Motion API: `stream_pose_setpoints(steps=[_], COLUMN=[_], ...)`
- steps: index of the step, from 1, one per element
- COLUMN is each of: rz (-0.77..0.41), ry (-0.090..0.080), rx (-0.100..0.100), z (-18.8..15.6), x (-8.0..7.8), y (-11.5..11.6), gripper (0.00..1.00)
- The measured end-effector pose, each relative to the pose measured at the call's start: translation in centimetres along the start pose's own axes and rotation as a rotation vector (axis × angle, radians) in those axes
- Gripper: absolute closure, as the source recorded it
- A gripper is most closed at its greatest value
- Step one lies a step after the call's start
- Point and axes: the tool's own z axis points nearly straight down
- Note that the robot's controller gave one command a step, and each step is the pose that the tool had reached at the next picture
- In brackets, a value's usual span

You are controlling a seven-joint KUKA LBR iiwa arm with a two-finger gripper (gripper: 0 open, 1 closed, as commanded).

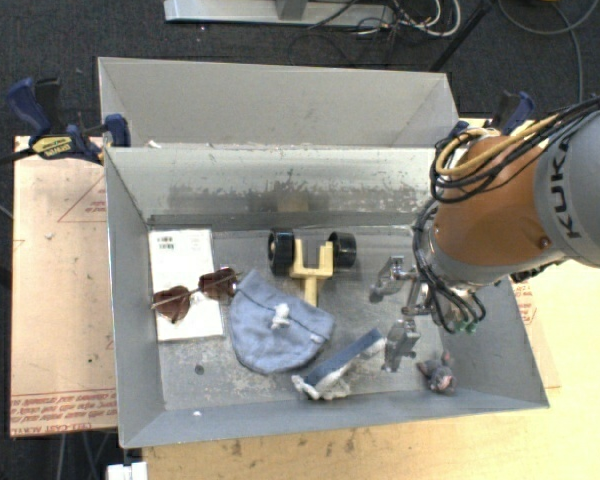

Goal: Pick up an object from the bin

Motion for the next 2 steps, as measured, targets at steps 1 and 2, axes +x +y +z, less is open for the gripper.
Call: stream_pose_setpoints(steps=[1, 2], rz=[-0.063, -0.068], ry=[0.005, -0.008], rx=[-0.001, 0.001], z=[3.9, 4.7], x=[-1.9, -1.3], y=[0.1, 1.2], gripper=[0.00, 0.00])
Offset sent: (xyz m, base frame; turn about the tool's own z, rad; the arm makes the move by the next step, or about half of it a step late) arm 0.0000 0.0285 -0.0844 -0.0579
